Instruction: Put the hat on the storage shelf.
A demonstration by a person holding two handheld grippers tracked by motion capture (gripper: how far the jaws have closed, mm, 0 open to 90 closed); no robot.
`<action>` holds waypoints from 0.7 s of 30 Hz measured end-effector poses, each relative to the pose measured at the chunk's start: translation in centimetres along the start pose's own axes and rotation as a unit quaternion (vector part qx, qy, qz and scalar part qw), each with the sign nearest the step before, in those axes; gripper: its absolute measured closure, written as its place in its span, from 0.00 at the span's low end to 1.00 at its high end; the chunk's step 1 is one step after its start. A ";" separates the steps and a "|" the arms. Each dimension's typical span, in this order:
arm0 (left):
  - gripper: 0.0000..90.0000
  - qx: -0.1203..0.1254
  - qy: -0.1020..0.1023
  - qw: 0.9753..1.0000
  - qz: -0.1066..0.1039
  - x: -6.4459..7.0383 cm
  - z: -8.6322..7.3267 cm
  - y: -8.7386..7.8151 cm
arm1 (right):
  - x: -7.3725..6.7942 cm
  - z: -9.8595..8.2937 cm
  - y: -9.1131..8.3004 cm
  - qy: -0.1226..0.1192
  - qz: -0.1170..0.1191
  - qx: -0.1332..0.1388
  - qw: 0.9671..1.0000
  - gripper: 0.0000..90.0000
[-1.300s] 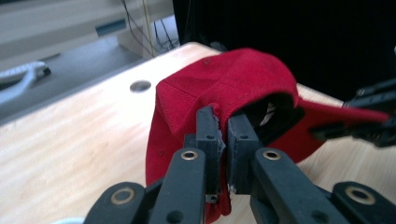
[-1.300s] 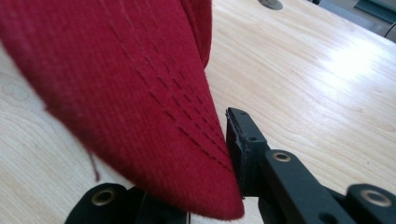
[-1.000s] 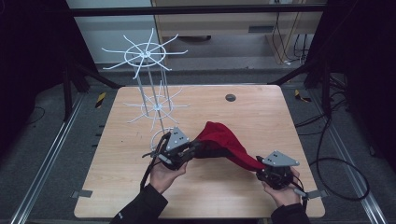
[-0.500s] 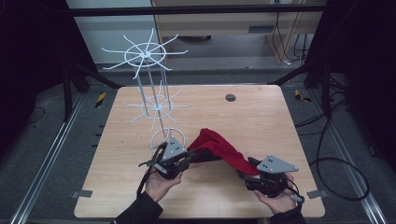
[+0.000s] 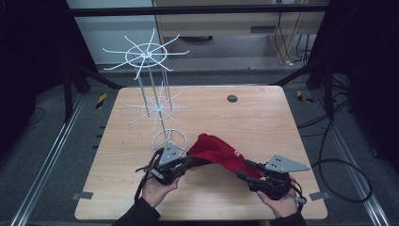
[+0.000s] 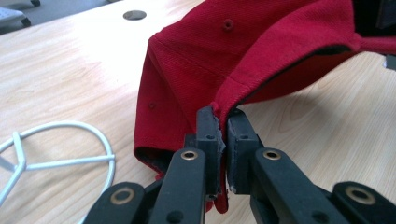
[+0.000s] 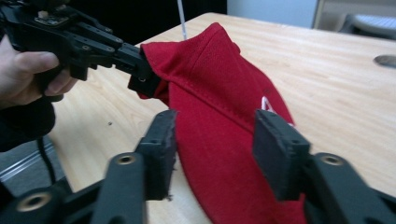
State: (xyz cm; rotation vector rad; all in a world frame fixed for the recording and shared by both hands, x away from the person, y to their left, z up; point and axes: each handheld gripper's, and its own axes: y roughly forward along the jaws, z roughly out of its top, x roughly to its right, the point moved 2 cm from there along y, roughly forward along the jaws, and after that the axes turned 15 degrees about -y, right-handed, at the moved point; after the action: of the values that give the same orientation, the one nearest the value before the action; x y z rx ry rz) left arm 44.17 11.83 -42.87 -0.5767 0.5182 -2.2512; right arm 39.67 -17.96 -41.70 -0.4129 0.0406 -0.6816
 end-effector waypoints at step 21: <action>0.92 -0.077 0.040 0.996 0.006 0.7 -4.9 2.4 | 0.8 -4.4 3.3 0.001 0.004 -0.132 0.991 0.89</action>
State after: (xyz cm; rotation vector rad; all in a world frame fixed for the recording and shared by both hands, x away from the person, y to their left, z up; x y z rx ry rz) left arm 42.46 10.67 -47.96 -0.5605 0.7374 -2.2434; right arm 41.52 -17.66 -46.95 -0.6666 0.1356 -0.6698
